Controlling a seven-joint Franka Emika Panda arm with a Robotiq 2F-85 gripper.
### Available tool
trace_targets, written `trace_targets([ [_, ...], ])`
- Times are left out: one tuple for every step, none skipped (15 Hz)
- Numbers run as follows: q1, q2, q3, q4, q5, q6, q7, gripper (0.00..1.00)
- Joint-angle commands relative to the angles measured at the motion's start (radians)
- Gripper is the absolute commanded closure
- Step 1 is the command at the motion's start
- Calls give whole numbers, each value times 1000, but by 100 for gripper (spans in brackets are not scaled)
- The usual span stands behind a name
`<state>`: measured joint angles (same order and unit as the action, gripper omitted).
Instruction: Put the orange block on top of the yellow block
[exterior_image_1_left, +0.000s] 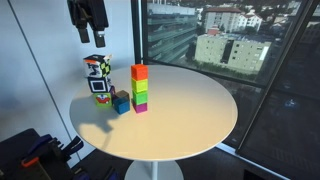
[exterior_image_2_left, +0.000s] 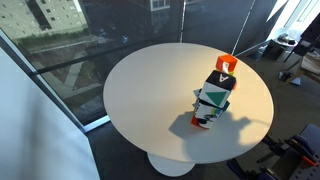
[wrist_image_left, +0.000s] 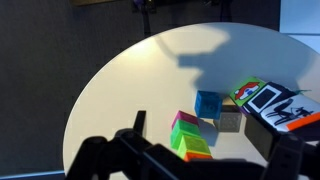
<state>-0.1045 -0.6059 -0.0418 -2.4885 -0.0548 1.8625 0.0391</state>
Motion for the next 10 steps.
trace_targets([
  [4, -55, -9, -14, -8, -54, -13, 0],
  [4, -64, -11, -13, -9, -68, -17, 0],
  [4, -71, -13, -14, -9, -77, -18, 0],
  [3, -78, -14, -14, -9, -86, -20, 0],
  [3, -84, -16, -14, -10, -92, -21, 0],
  [2, -89, -18, -14, -10, -97, -21, 0],
  [1, -95, -20, -14, -10, -100, -21, 0],
  [4, -63, -12, -2, -2, -83, -2, 0],
  [4, -68, -14, -3, -2, -86, -3, 0],
  [4, -71, -15, -3, -2, -88, -3, 0],
])
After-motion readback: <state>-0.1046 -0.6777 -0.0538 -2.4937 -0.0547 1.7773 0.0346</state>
